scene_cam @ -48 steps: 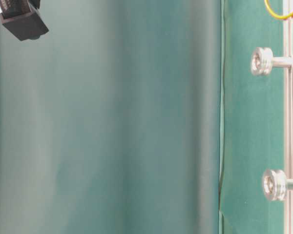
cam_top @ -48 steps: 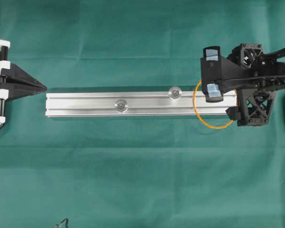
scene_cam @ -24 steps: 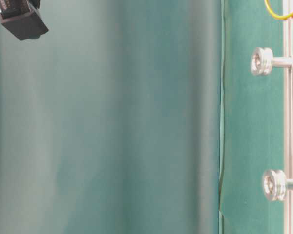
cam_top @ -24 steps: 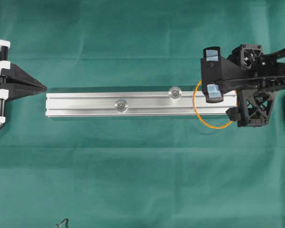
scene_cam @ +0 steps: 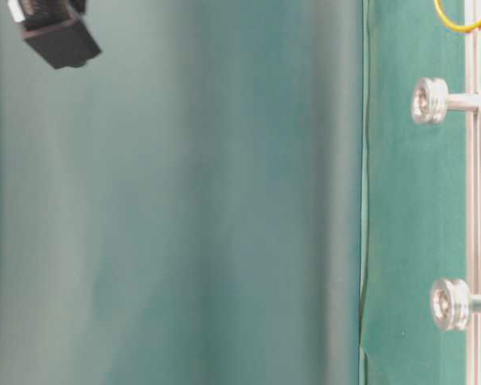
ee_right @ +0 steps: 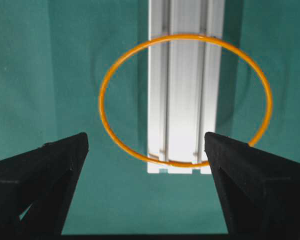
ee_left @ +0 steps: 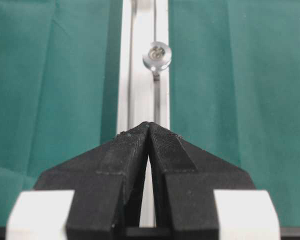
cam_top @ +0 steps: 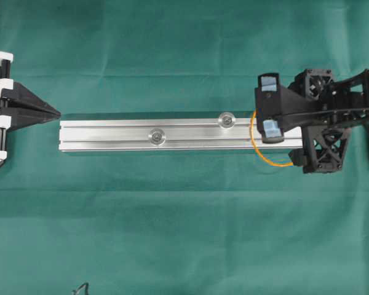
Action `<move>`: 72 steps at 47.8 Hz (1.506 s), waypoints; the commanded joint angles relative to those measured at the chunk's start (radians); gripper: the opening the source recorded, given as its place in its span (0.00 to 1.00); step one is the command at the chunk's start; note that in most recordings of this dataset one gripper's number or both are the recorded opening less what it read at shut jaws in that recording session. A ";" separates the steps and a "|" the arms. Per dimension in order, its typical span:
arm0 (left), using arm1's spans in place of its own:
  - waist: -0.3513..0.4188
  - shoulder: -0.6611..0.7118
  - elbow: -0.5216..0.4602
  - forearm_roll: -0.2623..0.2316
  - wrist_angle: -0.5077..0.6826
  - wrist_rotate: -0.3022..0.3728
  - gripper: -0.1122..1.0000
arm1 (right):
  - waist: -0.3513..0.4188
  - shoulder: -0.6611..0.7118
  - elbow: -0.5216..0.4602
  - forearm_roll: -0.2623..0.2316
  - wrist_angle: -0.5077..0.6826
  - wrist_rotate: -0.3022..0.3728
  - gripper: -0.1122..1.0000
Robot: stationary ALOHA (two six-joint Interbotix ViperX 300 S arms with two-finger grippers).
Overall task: Hook the rubber onto the shaft.
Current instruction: 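Lower the open right gripper and close it on the band's near edge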
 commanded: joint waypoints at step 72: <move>-0.002 0.009 -0.028 0.003 -0.003 -0.002 0.10 | 0.124 0.156 0.241 0.084 -0.454 0.091 0.97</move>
